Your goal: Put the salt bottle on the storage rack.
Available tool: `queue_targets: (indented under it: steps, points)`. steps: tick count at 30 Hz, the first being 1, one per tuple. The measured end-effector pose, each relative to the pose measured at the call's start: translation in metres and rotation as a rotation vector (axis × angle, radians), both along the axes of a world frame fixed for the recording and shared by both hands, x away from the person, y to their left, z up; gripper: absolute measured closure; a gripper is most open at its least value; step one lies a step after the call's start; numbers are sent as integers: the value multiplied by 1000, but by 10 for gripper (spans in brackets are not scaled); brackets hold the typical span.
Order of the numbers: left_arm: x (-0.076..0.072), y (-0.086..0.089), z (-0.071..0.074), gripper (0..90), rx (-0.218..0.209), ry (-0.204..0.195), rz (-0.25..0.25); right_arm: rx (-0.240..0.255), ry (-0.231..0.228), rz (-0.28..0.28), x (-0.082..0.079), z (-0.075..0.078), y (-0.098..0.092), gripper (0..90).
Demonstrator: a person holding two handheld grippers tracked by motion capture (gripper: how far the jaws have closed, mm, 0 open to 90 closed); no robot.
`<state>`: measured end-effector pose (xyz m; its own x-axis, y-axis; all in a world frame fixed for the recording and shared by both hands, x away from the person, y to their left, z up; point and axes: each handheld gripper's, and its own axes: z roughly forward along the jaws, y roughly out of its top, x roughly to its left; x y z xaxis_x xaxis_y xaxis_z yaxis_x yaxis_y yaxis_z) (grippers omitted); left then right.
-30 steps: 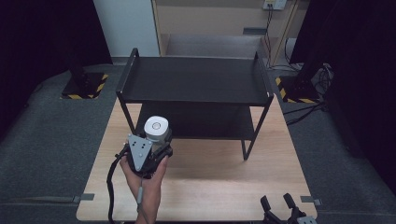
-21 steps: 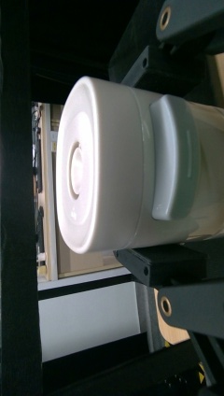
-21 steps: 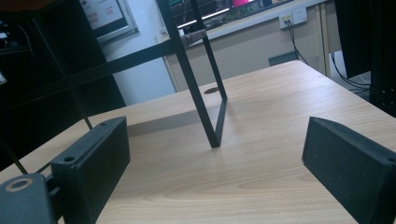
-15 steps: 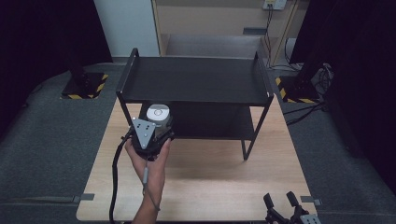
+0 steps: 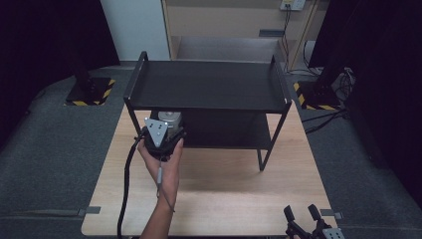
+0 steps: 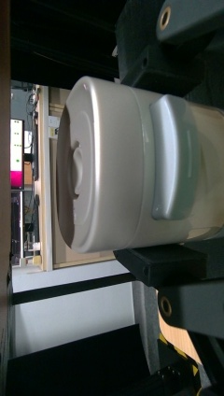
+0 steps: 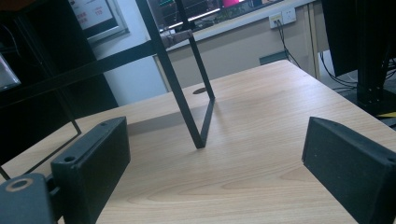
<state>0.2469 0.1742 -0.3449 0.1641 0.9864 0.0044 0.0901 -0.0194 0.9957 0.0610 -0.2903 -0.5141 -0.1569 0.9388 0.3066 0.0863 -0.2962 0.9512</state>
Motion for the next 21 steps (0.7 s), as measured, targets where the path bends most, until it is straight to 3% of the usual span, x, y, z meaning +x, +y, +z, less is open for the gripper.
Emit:
queue_targets:
  steps: [16,21]
  points:
    - [22,-8,-4,301,-7,15,33,2,7,-16,1,-2,-5,78]
    - [23,-13,-9,300,11,-5,47,3,11,-16,1,-2,-5,78]
